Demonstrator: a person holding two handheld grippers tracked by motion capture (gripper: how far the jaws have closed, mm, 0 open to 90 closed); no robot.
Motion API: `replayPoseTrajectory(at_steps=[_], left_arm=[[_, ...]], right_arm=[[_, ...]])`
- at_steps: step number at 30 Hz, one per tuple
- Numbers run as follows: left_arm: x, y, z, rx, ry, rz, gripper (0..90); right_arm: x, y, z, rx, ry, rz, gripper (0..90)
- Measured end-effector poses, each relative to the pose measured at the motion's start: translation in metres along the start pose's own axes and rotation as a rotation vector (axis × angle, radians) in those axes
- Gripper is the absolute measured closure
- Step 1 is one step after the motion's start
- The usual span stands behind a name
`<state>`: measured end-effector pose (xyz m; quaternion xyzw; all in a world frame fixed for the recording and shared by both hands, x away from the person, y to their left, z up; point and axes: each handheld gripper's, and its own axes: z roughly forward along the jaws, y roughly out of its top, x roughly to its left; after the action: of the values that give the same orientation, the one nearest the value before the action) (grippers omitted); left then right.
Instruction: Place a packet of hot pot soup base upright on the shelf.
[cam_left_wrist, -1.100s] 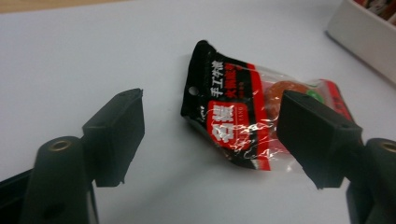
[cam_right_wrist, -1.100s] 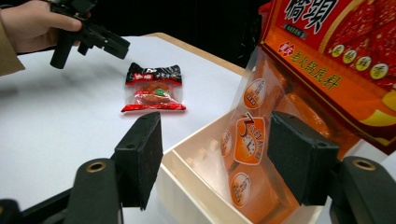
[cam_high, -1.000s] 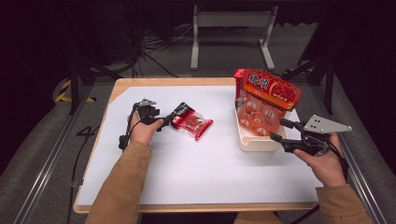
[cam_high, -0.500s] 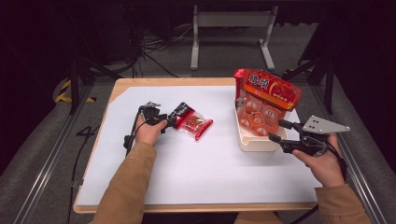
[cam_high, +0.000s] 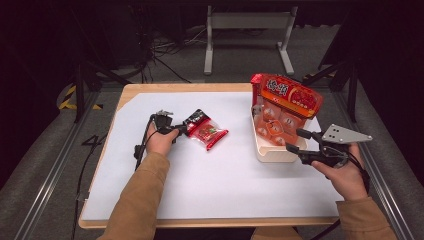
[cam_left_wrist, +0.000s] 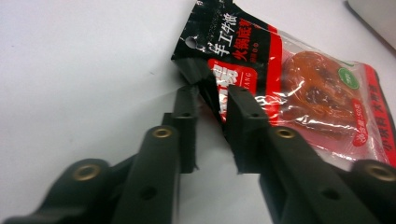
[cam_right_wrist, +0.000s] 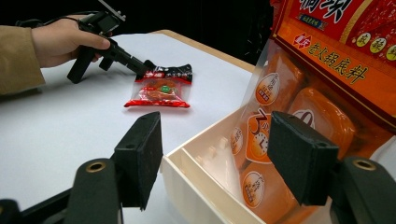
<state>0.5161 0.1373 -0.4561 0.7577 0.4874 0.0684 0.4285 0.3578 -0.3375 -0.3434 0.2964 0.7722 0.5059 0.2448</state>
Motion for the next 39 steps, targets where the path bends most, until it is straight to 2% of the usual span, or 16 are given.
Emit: replayPoseTrajectory(at_steps=[5,11,16,22,25,28,31,39], left_arm=[[-0.001,0.001,-0.003,-0.013,-0.012,0.014,89.9],[-0.007,0.004,-0.014,-0.041,-0.02,0.052,90.0],[-0.016,0.009,-0.028,-0.107,-0.049,0.077,90.0],[-0.024,0.012,-0.039,-0.154,-0.074,0.107,90.0],[-0.03,0.014,-0.046,-0.175,-0.083,0.149,90.0],[-0.036,0.015,-0.052,-0.193,-0.096,0.17,90.0],[-0.043,0.018,-0.059,-0.209,-0.108,0.202,90.0],[-0.073,0.024,-0.081,-0.25,-0.163,0.311,90.0]], right_arm=[[-0.001,-0.001,0.001,0.005,0.001,-0.003,37.2],[-0.001,-0.001,0.002,0.009,0.006,-0.004,39.0],[-0.001,-0.001,0.001,0.01,0.009,0.0,41.7],[-0.002,0.0,0.0,0.009,0.018,0.011,45.5],[-0.002,0.0,0.0,0.006,0.027,0.022,48.0],[-0.002,0.001,0.0,0.006,0.048,0.033,51.0],[0.001,0.003,0.0,0.022,0.06,0.021,53.6],[0.003,0.007,0.0,0.028,0.075,0.003,54.4]])
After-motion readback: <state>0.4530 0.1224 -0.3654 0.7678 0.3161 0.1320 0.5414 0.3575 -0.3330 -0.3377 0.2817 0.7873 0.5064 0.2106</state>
